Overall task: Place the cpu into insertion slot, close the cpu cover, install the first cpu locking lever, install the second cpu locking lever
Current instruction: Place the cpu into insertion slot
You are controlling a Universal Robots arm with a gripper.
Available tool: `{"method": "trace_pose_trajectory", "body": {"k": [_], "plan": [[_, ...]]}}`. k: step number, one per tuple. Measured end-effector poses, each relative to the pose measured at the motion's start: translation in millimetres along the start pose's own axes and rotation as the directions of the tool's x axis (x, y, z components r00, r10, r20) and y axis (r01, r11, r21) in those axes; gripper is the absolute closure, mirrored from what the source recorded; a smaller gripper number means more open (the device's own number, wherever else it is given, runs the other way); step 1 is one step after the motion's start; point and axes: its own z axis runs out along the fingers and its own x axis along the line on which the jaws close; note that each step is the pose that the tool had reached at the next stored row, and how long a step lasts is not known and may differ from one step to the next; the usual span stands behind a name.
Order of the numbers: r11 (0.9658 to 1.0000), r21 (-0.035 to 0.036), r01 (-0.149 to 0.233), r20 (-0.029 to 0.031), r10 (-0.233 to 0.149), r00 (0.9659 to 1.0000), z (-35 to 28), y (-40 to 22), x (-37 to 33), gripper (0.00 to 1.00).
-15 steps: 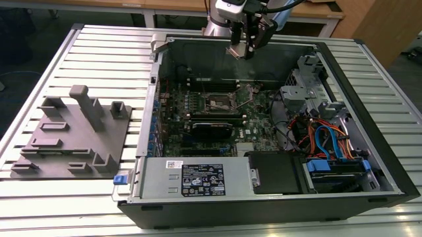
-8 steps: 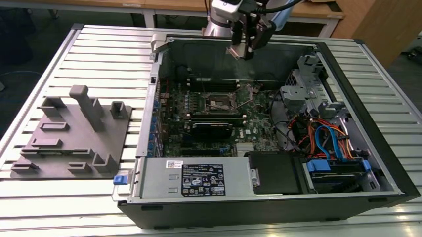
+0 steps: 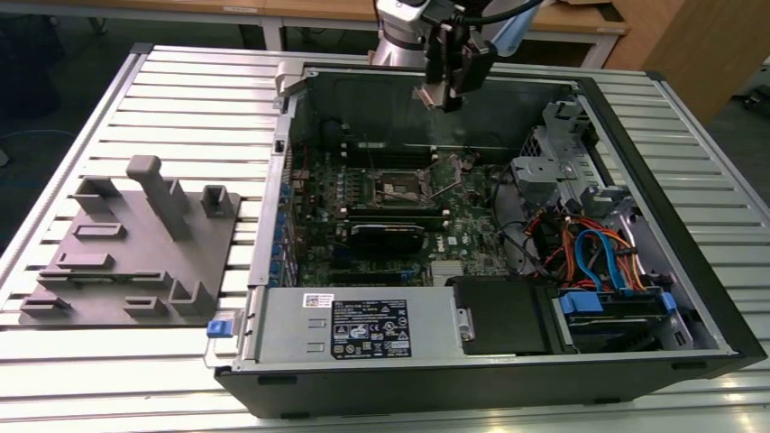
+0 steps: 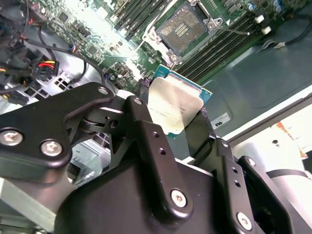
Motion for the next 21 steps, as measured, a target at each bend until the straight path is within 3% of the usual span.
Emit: {"method": "trace_pose_trajectory", "body": {"k": [7,21], "plan": [[0.9997,-0.0005,-0.026,0.0023,0.026,0.9997,0.9,-0.2,0.1,0.46],[0.9996,-0.0005,-0.028,0.0026,0.028,0.9996,4.1,-0.5,0.0,0.46]]}}
